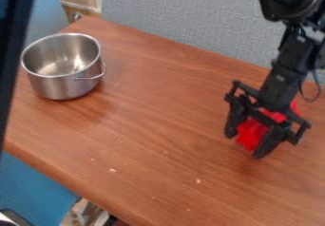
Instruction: Put the red object in the metal pot
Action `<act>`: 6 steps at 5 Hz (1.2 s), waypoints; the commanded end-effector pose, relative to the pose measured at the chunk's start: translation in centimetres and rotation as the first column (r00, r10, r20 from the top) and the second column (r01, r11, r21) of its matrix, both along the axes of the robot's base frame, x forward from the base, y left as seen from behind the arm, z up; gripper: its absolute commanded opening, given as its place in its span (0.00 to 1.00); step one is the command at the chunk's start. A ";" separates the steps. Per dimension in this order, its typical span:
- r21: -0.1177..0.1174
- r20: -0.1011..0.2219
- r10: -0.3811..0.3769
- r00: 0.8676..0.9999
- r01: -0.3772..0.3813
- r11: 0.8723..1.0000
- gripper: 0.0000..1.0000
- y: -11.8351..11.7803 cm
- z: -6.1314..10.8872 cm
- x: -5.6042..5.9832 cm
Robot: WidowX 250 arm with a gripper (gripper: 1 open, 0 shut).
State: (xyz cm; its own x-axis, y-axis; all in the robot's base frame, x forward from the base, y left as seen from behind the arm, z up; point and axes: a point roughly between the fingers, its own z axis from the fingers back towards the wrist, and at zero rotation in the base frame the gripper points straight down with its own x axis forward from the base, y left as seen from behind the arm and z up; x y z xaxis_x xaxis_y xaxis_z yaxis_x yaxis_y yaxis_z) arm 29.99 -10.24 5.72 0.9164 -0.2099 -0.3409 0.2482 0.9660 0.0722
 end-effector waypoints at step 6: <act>-0.079 0.165 0.496 0.853 -0.490 0.868 0.00 20.4 11.6 -2.7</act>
State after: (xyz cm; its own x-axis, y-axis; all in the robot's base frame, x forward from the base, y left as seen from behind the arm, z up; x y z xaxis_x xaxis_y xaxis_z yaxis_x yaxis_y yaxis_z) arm 27.26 10.31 14.80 0.9228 0.2877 -0.2562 -0.2888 0.9568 0.0342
